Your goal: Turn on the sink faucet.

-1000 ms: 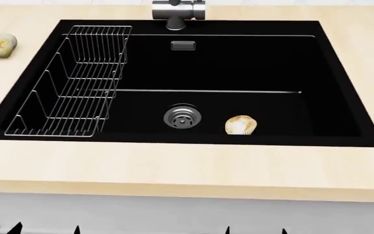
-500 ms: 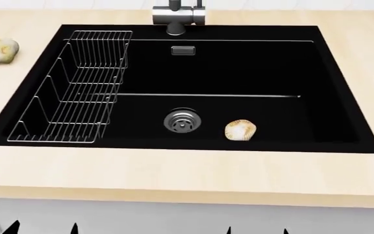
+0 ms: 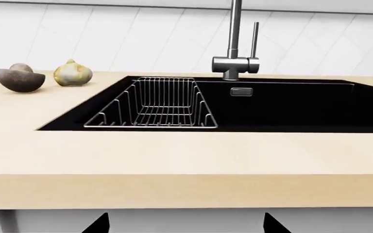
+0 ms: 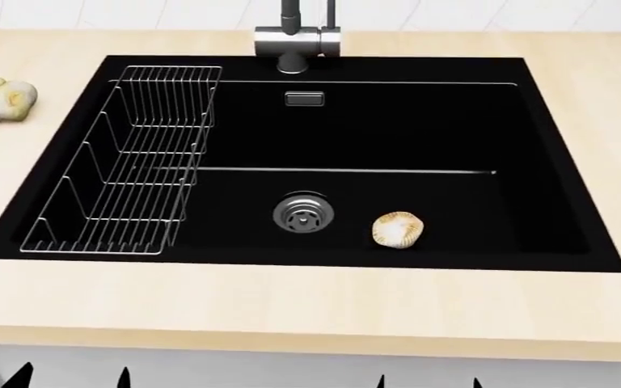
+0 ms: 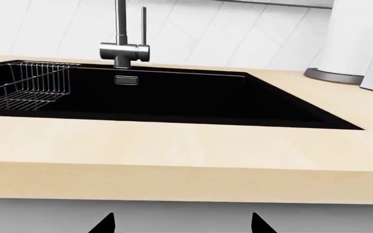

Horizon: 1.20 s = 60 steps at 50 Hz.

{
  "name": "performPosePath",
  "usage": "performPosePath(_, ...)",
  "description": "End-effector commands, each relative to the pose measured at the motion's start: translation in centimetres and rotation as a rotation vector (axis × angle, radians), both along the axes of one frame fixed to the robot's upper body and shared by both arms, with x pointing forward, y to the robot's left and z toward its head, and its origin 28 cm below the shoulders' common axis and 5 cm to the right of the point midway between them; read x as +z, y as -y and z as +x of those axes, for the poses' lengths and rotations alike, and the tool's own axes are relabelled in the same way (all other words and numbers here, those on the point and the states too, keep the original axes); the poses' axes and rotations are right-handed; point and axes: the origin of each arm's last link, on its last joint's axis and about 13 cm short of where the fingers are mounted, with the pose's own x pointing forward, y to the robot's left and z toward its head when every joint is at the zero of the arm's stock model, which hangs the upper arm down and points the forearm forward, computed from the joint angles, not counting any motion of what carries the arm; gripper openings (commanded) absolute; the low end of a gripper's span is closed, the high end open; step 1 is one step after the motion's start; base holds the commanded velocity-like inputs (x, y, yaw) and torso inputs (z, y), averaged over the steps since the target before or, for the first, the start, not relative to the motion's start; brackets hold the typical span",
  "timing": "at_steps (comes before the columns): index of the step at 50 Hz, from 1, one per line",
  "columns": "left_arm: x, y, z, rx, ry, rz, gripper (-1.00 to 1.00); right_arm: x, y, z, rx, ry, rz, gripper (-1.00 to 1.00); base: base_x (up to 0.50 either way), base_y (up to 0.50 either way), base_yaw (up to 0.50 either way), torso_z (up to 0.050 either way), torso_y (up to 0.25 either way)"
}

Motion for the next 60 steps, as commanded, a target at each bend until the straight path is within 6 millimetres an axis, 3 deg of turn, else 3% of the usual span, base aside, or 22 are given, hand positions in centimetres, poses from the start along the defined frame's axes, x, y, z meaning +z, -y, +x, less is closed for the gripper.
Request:
performPosePath(1, 0.0, 0.0, 0.0, -0.002, 0.003, -0.001, 1.0, 0.0, 0.0, 0.0, -0.001, -0.001, -0.004, 1.0, 0.0, 0.0, 0.0, 0.05, 0.0)
performPosePath(6, 0.1, -0.2, -0.2, -0.002, 0.009, -0.018, 1.0, 0.0, 0.0, 0.0, -0.003, -0.002, -0.003, 1.0, 0.0, 0.0, 0.0, 0.05, 0.0)
performPosePath(21, 0.0, -0.2, -0.4, -0.001, -0.019, -0.03, 1.0, 0.0, 0.0, 0.0, 0.003, -0.003, -0.002, 1.0, 0.0, 0.0, 0.0, 0.0, 0.0)
performPosePath(26, 0.9, 0.5, 0.3, 0.02, -0.06, -0.06, 1.0, 0.6, -0.1, 0.3, 0.003, -0.004, 0.076, 1.0, 0.0, 0.0, 0.0, 0.0, 0.0)
performPosePath(27, 2.0, 0.6, 0.6, 0.03, -0.002, -0.041, 1.0, 1.3, 0.0, 0.5, 0.002, -0.015, 0.071, 1.0, 0.0, 0.0, 0.0, 0.0, 0.0)
performPosePath(28, 3.6, 0.9, 1.0, 0.027, -0.032, -0.128, 1.0, 2.6, 0.1, 0.7, 0.014, 0.024, 0.042, 1.0, 0.0, 0.0, 0.0, 0.0, 0.0)
performPosePath(30, 5.1, 1.1, 1.4, 0.032, 0.047, -0.071, 1.0, 4.6, 0.1, 1.0, 0.005, 0.044, 0.032, 1.0, 0.0, 0.0, 0.0, 0.0, 0.0)
performPosePath(31, 6.0, 1.0, 1.5, 0.016, -0.004, -0.126, 1.0, 5.0, 0.1, 1.0, 0.009, 0.05, 0.032, 1.0, 0.0, 0.0, 0.0, 0.0, 0.0)
performPosePath(33, 6.5, 0.9, 1.5, 0.013, -0.015, -0.128, 1.0, 5.5, 0.1, 1.0, 0.013, 0.063, 0.013, 1.0, 0.0, 0.0, 0.0, 0.0, 0.0)
performPosePath(34, 7.4, 0.8, 1.3, -0.02, -0.004, -0.104, 1.0, 7.5, 0.2, 1.6, 0.02, 0.083, -0.012, 1.0, 0.0, 0.0, 0.0, 0.0, 0.0)
performPosePath(39, 10.6, 1.2, 1.7, -0.038, 0.061, -0.115, 1.0, 10.5, 1.0, 2.1, -0.008, 0.133, -0.005, 1.0, 0.0, 0.0, 0.0, 0.0, 0.0)
performPosePath(46, 14.8, 1.1, 3.8, -0.079, 0.142, -0.09, 1.0, 15.6, 2.2, 3.1, 0.002, 0.209, -0.054, 1.0, 0.0, 0.0, 0.0, 0.0, 0.0)
performPosePath(48, 15.3, 1.1, 5.5, -0.095, 0.129, -0.073, 1.0, 16.4, 2.8, 4.7, 0.054, 0.19, 0.057, 1.0, 0.0, 0.0, 0.0, 0.0, 0.0)
performPosePath(50, 16.1, 0.8, 7.1, -0.093, 0.145, -0.047, 1.0, 17.4, 3.4, 6.2, 0.054, 0.187, -0.046, 1.0, 0.0, 0.0, 0.0, 0.0, 0.0)
performPosePath(55, 18.8, -0.4, 10.0, -0.091, 0.166, -0.051, 1.0, 20.9, 3.3, 9.4, 0.12, 0.206, -0.042, 1.0, 0.0, 0.0, 0.0, 0.0, 0.0)
performPosePath(57, 20.4, -0.8, 11.0, -0.106, 0.134, -0.114, 1.0, 22.2, 3.4, 11.7, 0.144, 0.194, -0.004, 1.0, 0.0, 0.0, 0.0, 0.0, 0.0)
performPosePath(58, 21.4, -1.1, 12.0, -0.101, 0.143, -0.107, 1.0, 23.2, 3.4, 13.2, 0.149, 0.196, -0.077, 1.0, 0.0, 0.0, 0.0, 0.0, 0.0)
performPosePath(59, 21.7, -1.2, 12.4, -0.094, 0.15, -0.109, 1.0, 23.4, 3.4, 13.6, 0.148, 0.189, -0.057, 1.0, 0.0, 0.0, 0.0, 0.0, 0.0)
performPosePath(60, 22.3, -1.3, 13.8, -0.084, 0.158, -0.1, 1.0, 24.2, 3.5, 14.8, 0.162, 0.185, -0.027, 1.0, 0.0, 0.0, 0.0, 0.0, 0.0)
